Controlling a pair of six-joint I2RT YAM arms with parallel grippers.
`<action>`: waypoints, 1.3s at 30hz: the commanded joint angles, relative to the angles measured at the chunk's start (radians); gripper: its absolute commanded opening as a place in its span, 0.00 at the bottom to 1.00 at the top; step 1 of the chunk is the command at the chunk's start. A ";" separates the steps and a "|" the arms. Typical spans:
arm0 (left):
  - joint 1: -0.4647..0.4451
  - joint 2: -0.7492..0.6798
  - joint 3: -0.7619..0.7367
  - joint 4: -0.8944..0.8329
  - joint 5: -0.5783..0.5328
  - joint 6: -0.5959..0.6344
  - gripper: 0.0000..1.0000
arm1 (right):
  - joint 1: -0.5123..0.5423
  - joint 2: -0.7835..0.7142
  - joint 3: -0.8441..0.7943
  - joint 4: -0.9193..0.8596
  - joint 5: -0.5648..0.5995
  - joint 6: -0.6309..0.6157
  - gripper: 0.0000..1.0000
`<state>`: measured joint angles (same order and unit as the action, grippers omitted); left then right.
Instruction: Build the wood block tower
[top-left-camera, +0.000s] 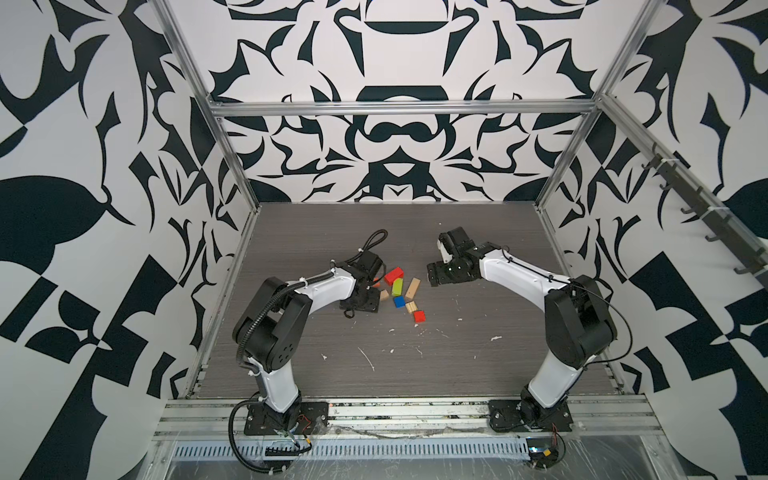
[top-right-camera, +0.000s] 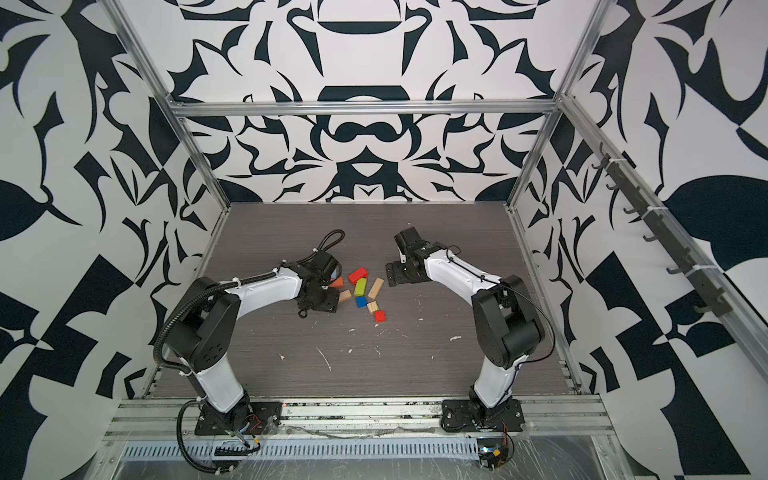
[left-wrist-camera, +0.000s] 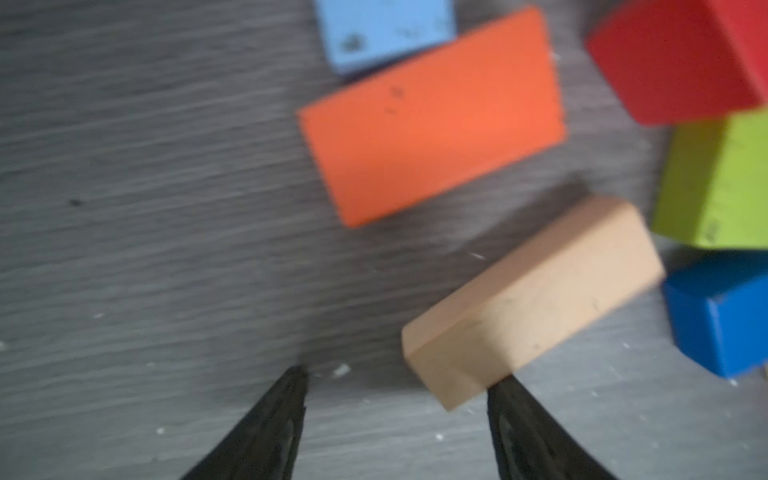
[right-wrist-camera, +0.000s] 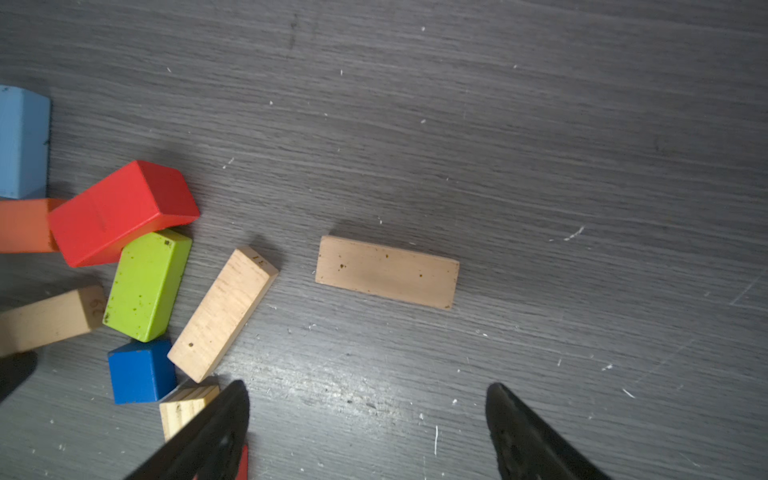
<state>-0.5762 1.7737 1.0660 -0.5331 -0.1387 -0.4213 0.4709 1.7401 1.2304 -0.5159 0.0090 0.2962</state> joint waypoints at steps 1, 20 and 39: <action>0.030 -0.007 -0.011 -0.028 0.007 -0.028 0.72 | 0.002 -0.019 0.000 -0.007 0.014 0.021 0.93; -0.021 -0.046 0.021 0.082 0.149 0.044 0.77 | 0.001 -0.066 -0.042 0.043 0.014 0.066 0.99; -0.027 -0.004 0.042 0.123 0.080 0.150 0.89 | 0.002 -0.102 -0.059 0.029 0.020 0.051 1.00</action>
<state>-0.6018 1.7779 1.0889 -0.4007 -0.0418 -0.2958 0.4709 1.6547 1.1687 -0.4816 0.0162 0.3454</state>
